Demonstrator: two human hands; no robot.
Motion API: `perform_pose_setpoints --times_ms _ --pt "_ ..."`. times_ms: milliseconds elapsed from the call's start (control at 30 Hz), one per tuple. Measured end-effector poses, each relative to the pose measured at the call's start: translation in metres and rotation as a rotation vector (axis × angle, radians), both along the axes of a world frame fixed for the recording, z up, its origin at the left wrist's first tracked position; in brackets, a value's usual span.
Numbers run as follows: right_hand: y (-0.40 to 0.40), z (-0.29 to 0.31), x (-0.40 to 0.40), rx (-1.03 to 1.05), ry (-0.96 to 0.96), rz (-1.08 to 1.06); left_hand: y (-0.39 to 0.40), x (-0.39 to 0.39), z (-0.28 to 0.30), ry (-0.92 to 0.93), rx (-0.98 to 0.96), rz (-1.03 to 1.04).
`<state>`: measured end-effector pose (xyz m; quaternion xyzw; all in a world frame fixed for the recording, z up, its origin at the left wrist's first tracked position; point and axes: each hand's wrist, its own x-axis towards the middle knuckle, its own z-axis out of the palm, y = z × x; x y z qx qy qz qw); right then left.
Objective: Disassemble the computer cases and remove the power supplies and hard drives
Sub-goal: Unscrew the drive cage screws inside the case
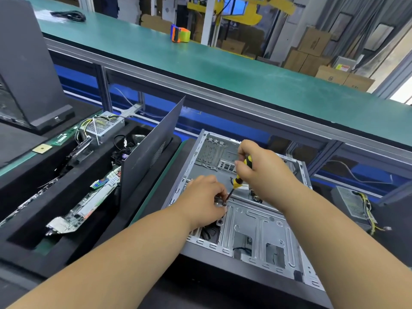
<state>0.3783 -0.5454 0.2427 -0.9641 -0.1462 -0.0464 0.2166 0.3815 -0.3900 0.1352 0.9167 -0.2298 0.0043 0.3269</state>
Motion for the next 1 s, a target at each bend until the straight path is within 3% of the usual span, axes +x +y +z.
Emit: perform_pose_setpoints --times_ms 767,833,1000 --pt "-0.018 -0.003 0.017 0.086 0.054 0.19 0.0 -0.001 0.0 0.037 -0.024 0.023" --pt "-0.017 -0.005 0.017 0.112 0.048 0.135 0.0 -0.001 0.001 0.07 -0.122 0.027" --pt "-0.013 -0.01 0.008 0.223 -0.004 0.038 -0.001 -0.004 0.015 0.285 -0.665 -0.059"
